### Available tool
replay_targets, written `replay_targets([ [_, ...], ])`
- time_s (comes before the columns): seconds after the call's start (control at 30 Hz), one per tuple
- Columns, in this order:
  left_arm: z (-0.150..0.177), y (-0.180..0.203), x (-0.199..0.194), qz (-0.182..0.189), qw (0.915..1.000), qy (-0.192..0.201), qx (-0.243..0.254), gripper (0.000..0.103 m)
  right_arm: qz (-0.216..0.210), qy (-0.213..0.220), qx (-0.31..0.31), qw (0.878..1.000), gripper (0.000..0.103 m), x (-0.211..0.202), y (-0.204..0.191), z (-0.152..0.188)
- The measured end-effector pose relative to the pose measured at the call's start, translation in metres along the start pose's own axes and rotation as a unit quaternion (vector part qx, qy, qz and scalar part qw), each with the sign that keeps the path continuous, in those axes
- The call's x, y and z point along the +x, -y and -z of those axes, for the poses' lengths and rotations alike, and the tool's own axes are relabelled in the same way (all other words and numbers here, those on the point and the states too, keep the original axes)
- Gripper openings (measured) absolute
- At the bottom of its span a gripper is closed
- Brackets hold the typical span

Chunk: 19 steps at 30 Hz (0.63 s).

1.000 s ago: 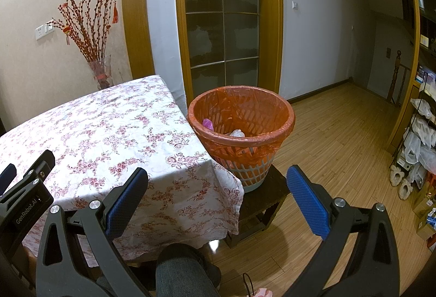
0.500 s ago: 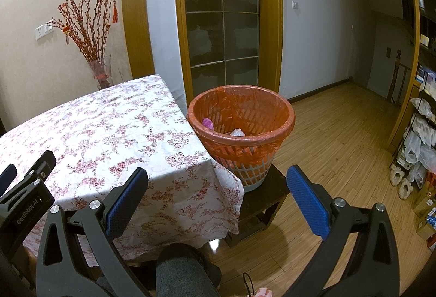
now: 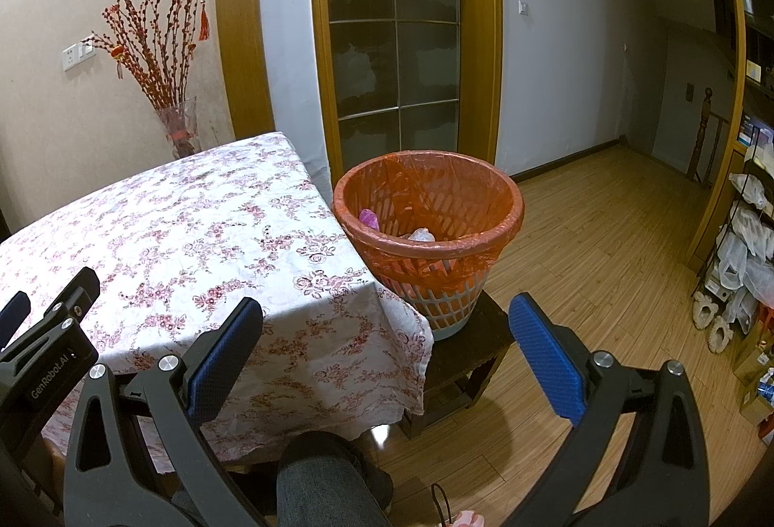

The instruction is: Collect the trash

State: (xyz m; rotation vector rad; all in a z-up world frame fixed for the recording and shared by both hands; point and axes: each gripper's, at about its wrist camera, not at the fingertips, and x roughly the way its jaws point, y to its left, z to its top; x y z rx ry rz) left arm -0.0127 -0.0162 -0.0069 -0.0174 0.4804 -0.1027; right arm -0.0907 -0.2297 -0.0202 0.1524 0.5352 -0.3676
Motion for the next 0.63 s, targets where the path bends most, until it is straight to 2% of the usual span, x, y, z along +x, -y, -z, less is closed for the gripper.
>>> replay_targets([
  [0.63,0.0003,-0.0032,-0.0008,0.002,1.0,-0.002,0.001,0.099,0.0,0.0,0.0,1.0,0.101,-0.0003,-0.0008,-0.0004],
])
